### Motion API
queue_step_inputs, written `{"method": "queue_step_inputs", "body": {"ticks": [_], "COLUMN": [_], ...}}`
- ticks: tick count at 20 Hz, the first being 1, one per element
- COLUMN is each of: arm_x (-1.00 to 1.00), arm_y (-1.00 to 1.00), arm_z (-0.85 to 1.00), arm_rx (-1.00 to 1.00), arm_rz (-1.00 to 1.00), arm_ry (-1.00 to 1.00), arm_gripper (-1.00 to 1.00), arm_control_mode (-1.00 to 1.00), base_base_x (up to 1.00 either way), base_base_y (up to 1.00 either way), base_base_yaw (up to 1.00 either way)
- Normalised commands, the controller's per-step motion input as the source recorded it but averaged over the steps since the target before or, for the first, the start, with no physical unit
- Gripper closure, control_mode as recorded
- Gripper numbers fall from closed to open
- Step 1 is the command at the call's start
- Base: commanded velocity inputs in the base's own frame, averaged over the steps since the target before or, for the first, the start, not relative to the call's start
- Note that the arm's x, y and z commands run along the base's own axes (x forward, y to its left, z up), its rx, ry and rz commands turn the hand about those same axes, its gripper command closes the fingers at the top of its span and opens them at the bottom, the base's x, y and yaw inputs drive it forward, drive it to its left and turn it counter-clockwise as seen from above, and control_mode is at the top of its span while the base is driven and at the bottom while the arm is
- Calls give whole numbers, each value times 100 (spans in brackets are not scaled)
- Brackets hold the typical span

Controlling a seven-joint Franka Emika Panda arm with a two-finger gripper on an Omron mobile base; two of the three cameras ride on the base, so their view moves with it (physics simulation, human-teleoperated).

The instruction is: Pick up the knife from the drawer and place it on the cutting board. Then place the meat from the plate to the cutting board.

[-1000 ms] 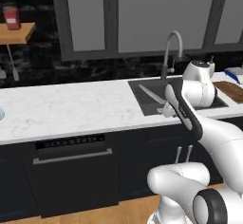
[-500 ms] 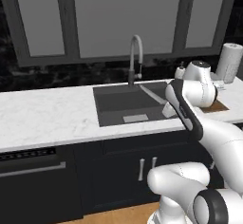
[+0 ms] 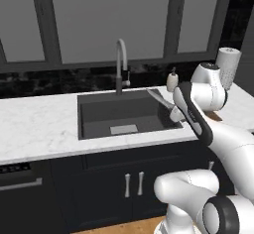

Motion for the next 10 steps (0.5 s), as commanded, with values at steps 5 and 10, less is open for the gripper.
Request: {"method": "queue_step_inputs", "body": {"ticks": [5,10], "arm_x": [0,0], "arm_y": [0,0], "arm_z": [0,0], "arm_rx": [0,0], "arm_rz": [0,0], "arm_ry": [0,0], "arm_gripper": [100,100], "arm_control_mode": [100,100], "base_base_x": [21,23], "base_base_y": [-61,-66], "base_base_yaw": [0,0]}}
